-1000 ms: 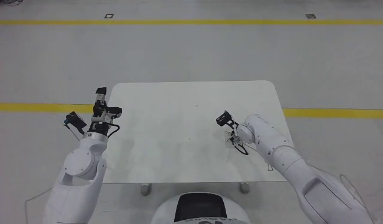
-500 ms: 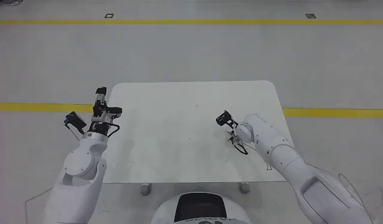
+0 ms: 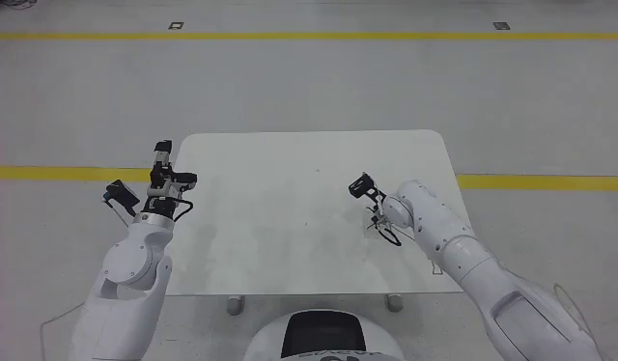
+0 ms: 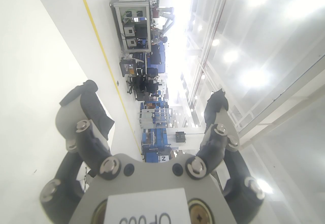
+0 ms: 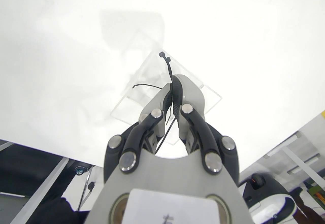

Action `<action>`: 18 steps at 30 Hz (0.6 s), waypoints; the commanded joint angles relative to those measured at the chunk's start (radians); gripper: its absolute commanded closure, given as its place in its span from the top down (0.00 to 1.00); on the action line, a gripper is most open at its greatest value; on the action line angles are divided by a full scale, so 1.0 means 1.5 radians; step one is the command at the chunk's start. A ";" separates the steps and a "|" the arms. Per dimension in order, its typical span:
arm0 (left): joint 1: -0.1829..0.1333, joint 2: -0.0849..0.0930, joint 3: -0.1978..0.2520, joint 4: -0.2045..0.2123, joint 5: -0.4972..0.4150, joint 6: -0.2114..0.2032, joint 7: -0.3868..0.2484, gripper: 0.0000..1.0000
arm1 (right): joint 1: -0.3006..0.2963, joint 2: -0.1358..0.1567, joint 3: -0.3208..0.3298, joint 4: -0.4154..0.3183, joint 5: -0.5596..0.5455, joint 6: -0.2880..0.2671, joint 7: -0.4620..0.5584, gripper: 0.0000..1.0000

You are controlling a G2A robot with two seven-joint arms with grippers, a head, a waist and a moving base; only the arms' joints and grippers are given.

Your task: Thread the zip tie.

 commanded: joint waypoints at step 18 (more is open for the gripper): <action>0.000 0.000 0.000 0.000 0.000 0.000 0.000 1.00 | -0.030 0.019 0.053 -0.048 0.025 -0.054 0.042 0.00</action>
